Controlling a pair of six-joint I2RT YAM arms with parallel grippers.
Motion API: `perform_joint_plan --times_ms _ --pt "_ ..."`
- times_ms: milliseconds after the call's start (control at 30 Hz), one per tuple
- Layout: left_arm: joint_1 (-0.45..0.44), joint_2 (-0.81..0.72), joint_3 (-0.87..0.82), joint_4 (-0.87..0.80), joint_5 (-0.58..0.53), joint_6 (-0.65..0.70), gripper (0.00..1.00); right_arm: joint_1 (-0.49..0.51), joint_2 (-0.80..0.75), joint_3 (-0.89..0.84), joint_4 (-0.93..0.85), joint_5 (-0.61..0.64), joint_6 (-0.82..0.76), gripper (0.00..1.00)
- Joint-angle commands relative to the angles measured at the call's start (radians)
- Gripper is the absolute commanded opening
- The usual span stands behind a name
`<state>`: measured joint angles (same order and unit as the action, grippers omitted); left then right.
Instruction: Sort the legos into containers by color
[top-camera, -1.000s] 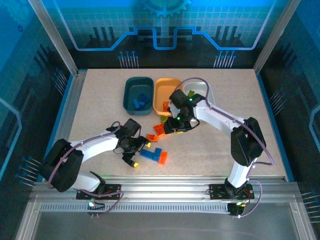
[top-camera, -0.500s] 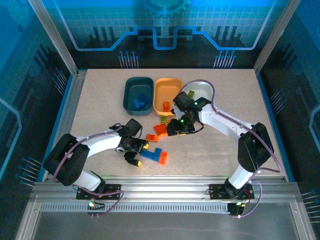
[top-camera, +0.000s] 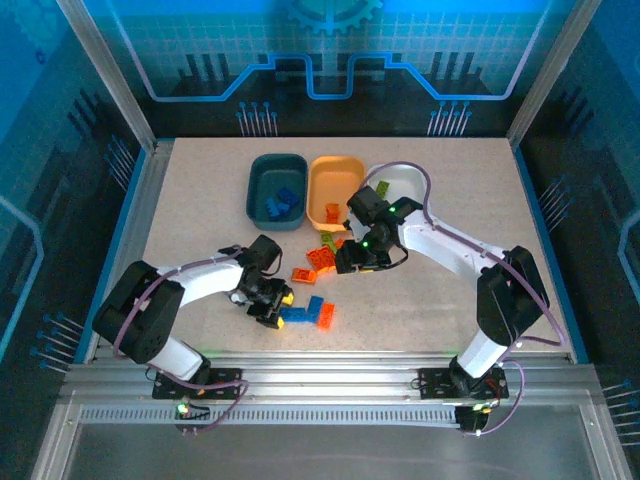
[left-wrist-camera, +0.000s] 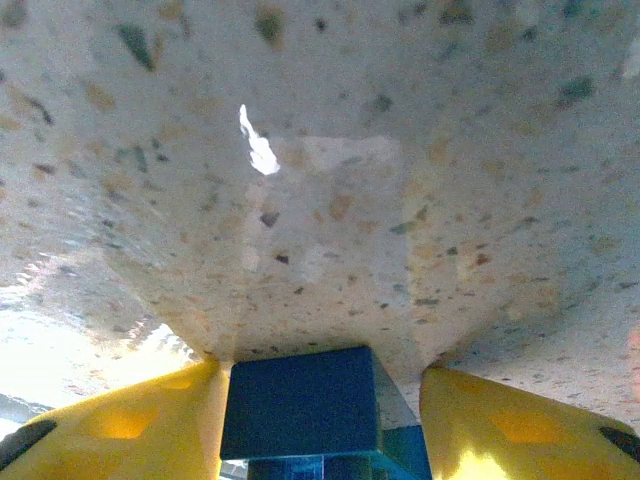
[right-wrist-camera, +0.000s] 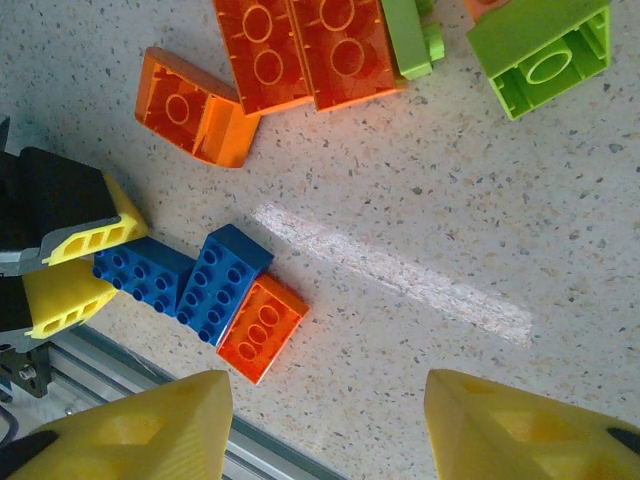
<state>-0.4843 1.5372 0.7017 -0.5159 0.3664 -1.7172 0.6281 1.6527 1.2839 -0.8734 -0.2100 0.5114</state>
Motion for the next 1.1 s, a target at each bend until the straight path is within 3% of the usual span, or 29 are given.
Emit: perform_joint_plan --times_ms 0,367,467,533,700,833,1067 --pt "0.021 0.049 0.001 0.181 -0.096 0.05 0.52 0.007 0.001 0.0 -0.019 0.001 -0.02 0.55" --pt "0.183 -0.04 0.1 0.046 -0.136 0.242 0.46 0.007 0.038 0.015 -0.017 -0.002 -0.032 0.55" --pt "0.2 -0.03 0.119 0.032 -0.11 0.274 0.52 0.007 0.045 0.02 -0.018 -0.003 -0.036 0.55" --pt "0.195 -0.014 0.144 -0.002 -0.105 0.3 0.65 0.007 0.051 0.021 -0.019 -0.003 -0.039 0.55" --pt "0.164 -0.005 0.164 -0.047 -0.076 0.359 0.77 0.007 0.056 0.018 -0.013 -0.006 -0.037 0.55" --pt "0.107 0.022 0.209 -0.142 -0.073 0.43 0.79 0.007 0.061 0.018 -0.009 -0.005 -0.035 0.55" --pt "0.009 0.052 0.184 -0.109 -0.045 0.369 0.8 0.007 0.059 0.014 -0.001 -0.004 -0.026 0.55"
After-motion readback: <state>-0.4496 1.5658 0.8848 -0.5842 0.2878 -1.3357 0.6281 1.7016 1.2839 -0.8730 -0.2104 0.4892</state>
